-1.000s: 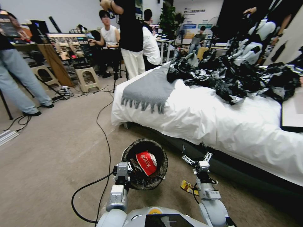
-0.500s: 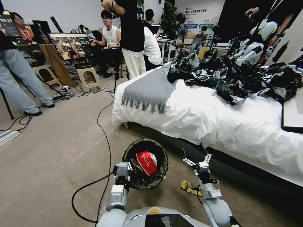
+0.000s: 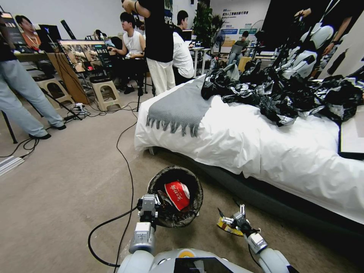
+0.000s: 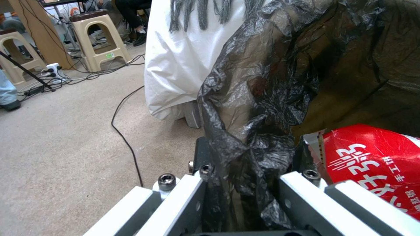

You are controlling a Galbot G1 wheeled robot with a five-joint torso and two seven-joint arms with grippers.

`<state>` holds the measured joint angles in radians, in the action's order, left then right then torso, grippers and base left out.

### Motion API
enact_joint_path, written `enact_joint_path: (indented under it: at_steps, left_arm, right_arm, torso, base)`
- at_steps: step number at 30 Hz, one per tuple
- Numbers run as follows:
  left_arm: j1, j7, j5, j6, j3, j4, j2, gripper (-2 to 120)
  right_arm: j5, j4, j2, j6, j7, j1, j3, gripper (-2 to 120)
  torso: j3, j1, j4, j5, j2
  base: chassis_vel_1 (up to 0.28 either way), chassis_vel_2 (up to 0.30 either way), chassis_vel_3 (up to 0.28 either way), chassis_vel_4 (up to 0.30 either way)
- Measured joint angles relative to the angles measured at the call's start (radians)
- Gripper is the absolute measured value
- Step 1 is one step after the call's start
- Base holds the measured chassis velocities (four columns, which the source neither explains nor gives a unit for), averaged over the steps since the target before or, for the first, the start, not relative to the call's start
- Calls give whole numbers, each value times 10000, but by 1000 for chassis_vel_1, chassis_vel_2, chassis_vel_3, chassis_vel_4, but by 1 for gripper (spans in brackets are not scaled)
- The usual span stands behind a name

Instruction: Pick up the trash bin, then pick up the garbage from the floor and place it into the trash bin.

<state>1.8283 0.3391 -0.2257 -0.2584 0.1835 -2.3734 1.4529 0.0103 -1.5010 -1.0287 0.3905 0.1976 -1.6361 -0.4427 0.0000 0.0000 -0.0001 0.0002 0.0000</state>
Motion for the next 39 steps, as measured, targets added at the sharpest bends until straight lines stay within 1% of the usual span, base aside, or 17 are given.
enact_joint_path:
  at_steps: [2,5,11,12,14,18,20,24,29,30,33,34,35,36,37,38,39]
  left_arm:
    - [3,2,0,-1,1,0,-9,0]
    - [14,7,6,-4,6,-1,-30,0]
    - [15,9,10,-5,8,-5,-41,0]
    - [15,11,15,-6,-1,-16,-46,0]
    - [37,16,16,-7,14,-46,-60,0]
    - [64,18,17,-11,40,-79,-64,0]
    - [89,19,17,-16,73,-98,-64,0]
    - [99,17,-2,-20,68,-99,-46,0]
    - [110,16,-29,-23,66,-99,-31,0]
    - [116,15,-36,-23,74,-99,-27,0]
    - [131,14,-41,-24,100,-100,-22,0]
    - [135,14,-42,-24,114,-101,-21,0]
    - [137,14,-44,-24,123,-102,-20,0]
    - [137,14,-44,-24,123,-102,-20,0]
    - [136,12,-47,-24,117,-102,-20,0]
    - [136,12,-47,-24,117,-102,-20,0]
    - [130,10,-56,-24,95,-100,-18,0]
  right_arm:
    - [16,175,9,-32,138,81,-1,100]
    - [97,584,47,-153,782,269,-89,100]
    - [171,743,52,-216,1044,380,-128,100]
    - [213,1067,56,-297,1579,668,-239,100]
    - [333,1713,35,-310,2211,1150,-328,100]
    - [424,2198,-19,-287,2538,1456,-377,100]
    - [507,2777,-150,-224,2885,1789,-424,100]
    - [570,3373,-386,-145,3105,2146,-482,100]
    - [595,3783,-603,-104,3232,2323,-486,100]
    - [596,3923,-693,-76,3272,2367,-490,100]
    - [594,4130,-860,7,3327,2408,-512,96]
    - [593,4199,-935,58,3343,2418,-515,92]
    - [592,4249,-999,92,3360,2423,-520,89]
    - [592,4249,-999,92,3360,2423,-520,89]
    - [590,4282,-1110,122,3422,2432,-521,82]
    - [590,4282,-1110,122,3422,2432,-521,82]
    - [583,4292,-1206,127,3546,2446,-522,69]
  torso:
    - [0,0,1,0,0]
    - [0,0,1,-1,0]
    - [0,0,0,-1,0]
    - [0,0,3,-1,0]
    - [0,0,0,-1,0]
    - [0,0,2,-3,0]
    - [0,0,2,-3,0]
    - [1,0,2,-2,0]
    - [0,0,1,-2,0]
    - [0,0,0,-8,0]
    - [0,0,-4,-19,1]
    - [-1,0,-4,-25,3]
    - [-2,-1,-10,-28,3]
    - [-2,-1,-10,-28,3]
    - [-2,0,-9,-27,3]
    - [-2,0,-9,-27,3]
    - [-1,0,-5,-15,3]
  base:
    - [0,0,0,0]
    - [0,0,0,0]
    - [0,0,0,0]
    - [0,0,0,0]
    - [0,0,0,0]
    - [0,0,0,0]
    - [0,0,0,0]
    - [0,0,0,0]
    - [0,0,0,0]
    - [0,0,0,0]
    - [0,0,0,0]
    - [0,0,0,0]
    - [0,0,0,0]
    - [0,0,0,0]
    - [0,0,0,0]
    - [0,0,0,0]
    - [0,0,0,0]
